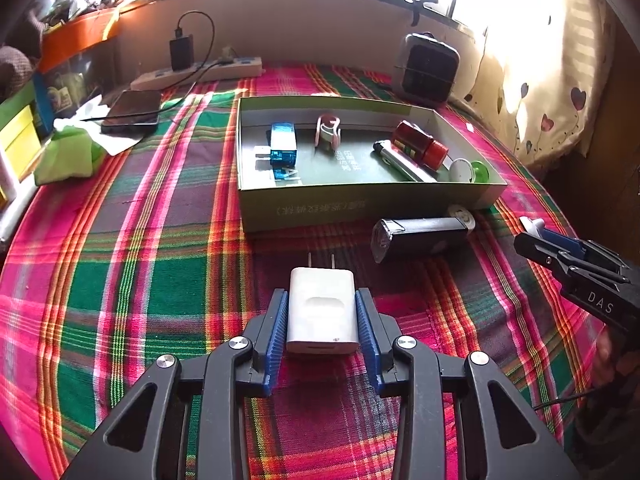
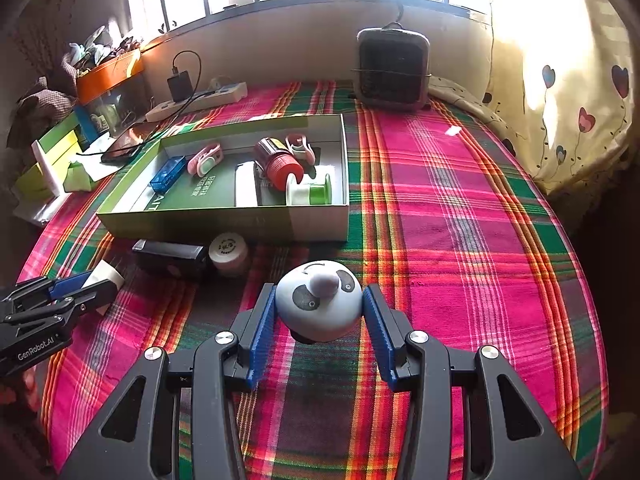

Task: Organize rigid objects
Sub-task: 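Lift and carry the ball in right gripper and charger in left gripper toward the box, then lower right gripper into the box and open it releasing the panda ball while left gripper holds the charger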

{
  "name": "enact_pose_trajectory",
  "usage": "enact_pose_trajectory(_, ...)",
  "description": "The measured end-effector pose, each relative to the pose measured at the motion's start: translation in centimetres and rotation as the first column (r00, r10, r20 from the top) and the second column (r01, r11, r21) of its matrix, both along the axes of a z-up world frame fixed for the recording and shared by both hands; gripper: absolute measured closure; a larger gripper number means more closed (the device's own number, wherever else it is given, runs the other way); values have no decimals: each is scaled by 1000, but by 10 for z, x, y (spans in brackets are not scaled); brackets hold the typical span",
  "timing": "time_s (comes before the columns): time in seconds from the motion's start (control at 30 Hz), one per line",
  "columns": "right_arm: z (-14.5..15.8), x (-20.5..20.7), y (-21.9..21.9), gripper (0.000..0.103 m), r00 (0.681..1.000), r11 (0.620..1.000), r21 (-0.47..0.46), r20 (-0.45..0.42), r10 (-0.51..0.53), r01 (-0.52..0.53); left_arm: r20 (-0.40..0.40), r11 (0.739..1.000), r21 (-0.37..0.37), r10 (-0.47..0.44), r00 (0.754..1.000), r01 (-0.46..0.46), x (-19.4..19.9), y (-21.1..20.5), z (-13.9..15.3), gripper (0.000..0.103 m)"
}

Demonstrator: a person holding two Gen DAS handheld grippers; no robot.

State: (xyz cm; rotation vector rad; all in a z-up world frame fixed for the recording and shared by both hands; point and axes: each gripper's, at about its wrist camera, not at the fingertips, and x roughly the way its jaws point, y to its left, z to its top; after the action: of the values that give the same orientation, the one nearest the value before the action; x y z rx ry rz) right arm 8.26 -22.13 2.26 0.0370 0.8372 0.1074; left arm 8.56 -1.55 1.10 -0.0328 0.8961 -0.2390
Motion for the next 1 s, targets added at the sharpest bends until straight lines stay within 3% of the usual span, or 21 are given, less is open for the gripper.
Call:
enact_pose_trajectory(0.5, 21, 3, 12, 58, 998, 999, -11, 45, 45, -44, 60, 999, -33, -3, 998, 5, -3, 6, 29, 70)
enact_pose_trajectory(1.0, 53, 59, 43, 58, 984, 988, -42, 84, 155, -152, 92, 999, -40, -22, 996, 26, 38, 3, 45, 70)
